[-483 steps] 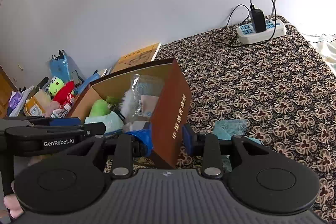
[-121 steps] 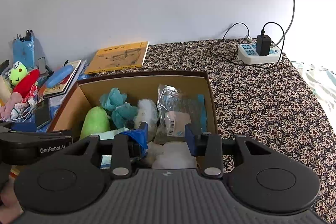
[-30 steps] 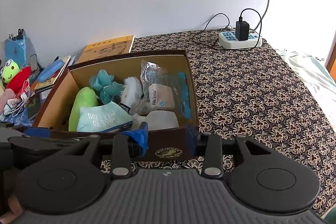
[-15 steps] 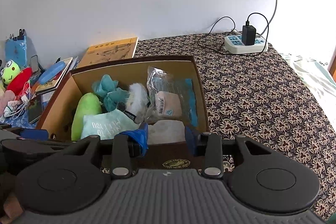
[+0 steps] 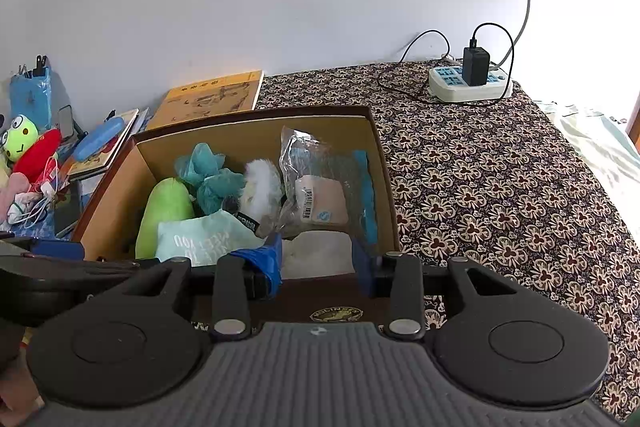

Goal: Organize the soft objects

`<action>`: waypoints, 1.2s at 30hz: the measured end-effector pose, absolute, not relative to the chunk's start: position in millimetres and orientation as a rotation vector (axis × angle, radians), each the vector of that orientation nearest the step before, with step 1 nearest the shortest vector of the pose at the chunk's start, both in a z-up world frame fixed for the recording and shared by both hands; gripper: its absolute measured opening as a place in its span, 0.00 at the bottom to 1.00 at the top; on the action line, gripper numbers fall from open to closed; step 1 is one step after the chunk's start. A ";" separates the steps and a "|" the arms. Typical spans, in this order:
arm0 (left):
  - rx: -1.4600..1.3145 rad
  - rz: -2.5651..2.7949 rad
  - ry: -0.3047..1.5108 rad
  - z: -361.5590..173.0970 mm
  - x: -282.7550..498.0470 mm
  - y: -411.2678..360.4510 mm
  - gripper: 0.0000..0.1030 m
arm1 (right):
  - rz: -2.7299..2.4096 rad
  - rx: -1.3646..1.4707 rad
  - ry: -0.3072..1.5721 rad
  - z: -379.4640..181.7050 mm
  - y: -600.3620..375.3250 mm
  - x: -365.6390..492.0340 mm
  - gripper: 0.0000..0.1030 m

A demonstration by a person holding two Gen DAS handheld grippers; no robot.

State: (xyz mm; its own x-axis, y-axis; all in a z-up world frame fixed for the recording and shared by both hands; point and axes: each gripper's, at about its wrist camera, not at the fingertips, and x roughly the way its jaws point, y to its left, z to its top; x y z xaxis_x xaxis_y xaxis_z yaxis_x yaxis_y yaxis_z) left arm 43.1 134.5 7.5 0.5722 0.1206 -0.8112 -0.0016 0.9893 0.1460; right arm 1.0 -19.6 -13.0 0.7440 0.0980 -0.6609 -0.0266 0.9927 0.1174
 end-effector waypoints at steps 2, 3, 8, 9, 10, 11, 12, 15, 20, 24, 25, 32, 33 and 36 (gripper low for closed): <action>0.141 0.078 0.958 6.7 42.7 133.6 0.68 | 0.066 0.102 0.735 -13.9 -20.5 0.3 0.21; 0.142 0.078 0.957 6.6 42.8 133.4 0.68 | 0.064 0.103 0.737 -14.3 -21.1 -0.2 0.21; 0.141 0.089 0.955 6.1 42.2 131.9 0.68 | 0.054 0.095 0.737 -13.9 -22.4 -2.4 0.21; 0.142 0.090 0.956 6.0 42.0 131.5 0.68 | 0.055 0.096 0.737 -13.6 -22.8 -2.8 0.21; 0.146 0.091 0.956 5.8 41.9 130.8 0.68 | 0.056 0.096 0.738 -13.4 -23.3 -2.9 0.21; 0.149 0.095 0.953 5.9 41.5 130.0 0.68 | 0.058 0.097 0.738 -12.9 -23.5 -2.7 0.21; 0.151 0.097 0.951 6.3 41.2 130.0 0.68 | 0.058 0.098 0.737 -12.3 -23.7 -2.6 0.21; 0.154 0.101 0.946 8.0 41.4 129.7 0.68 | 0.061 0.096 0.731 -11.1 -24.4 -2.5 0.21; 0.153 0.115 0.934 12.1 43.0 129.2 0.68 | 0.063 0.096 0.726 -9.2 -24.2 -1.2 0.21; 0.156 0.118 0.928 13.5 43.9 127.6 0.68 | 0.066 0.093 0.714 -6.9 -24.2 -0.8 0.21; 0.156 0.115 0.928 13.7 44.0 127.0 0.68 | 0.066 0.095 0.715 -7.0 -24.9 -0.6 0.21; 0.162 0.091 0.925 13.8 43.5 118.9 0.68 | 0.065 0.103 0.718 -8.0 -27.6 -1.5 0.21; 0.161 0.087 0.925 13.9 43.5 118.0 0.68 | 0.064 0.105 0.716 -7.6 -28.1 -1.7 0.21; 0.160 0.084 0.925 14.1 43.8 116.7 0.68 | 0.060 0.112 0.713 -7.2 -29.6 -2.3 0.21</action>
